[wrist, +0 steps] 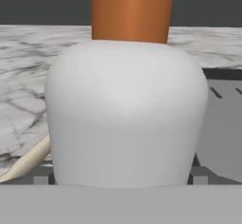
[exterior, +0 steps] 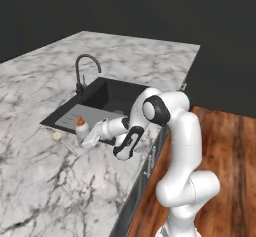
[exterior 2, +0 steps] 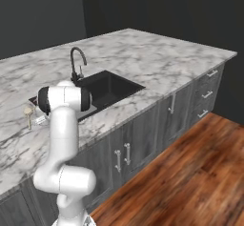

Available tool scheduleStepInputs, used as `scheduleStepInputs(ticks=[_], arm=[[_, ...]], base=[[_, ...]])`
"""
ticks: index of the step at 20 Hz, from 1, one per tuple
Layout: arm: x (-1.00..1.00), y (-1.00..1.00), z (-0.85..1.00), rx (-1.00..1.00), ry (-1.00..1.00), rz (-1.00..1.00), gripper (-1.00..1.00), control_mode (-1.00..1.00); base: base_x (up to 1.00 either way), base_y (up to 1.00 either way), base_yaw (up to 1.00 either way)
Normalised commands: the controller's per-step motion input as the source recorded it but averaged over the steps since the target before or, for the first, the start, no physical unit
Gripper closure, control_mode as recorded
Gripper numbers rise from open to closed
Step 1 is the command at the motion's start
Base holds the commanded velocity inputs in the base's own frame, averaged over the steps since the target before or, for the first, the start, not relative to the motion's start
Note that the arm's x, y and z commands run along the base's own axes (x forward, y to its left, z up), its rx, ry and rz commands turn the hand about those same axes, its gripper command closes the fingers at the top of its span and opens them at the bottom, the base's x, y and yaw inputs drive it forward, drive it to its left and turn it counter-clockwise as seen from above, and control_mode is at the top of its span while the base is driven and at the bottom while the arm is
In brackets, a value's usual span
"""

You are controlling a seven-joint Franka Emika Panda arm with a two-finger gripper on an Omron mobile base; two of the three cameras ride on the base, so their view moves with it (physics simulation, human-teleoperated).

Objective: Locate and retrieve the dish brush and soap dispenser from the cabinet. Place them next to the sink.

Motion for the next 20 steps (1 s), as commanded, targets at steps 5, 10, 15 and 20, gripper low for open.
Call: scheduleStepInputs(ticks=[5,10,15,20], arm=[[-0.29,-0.08,-1.00,-0.04,0.00,0.00,-1.00,-1.00],[-0.17,-0.95,-1.00,-0.02,0.04,0.00,-1.00,-1.00],[0.06,-1.00,-1.00,0.00,0.13,0.00,-1.00,-1.00],[0.05,-0.83,-0.31,0.00,0.08,0.00,-1.00,-1.00]], base=[[0.00,0.00,0.00],[0.00,0.00,0.00],[0.00,0.00,0.00],[0.00,0.00,0.00]])
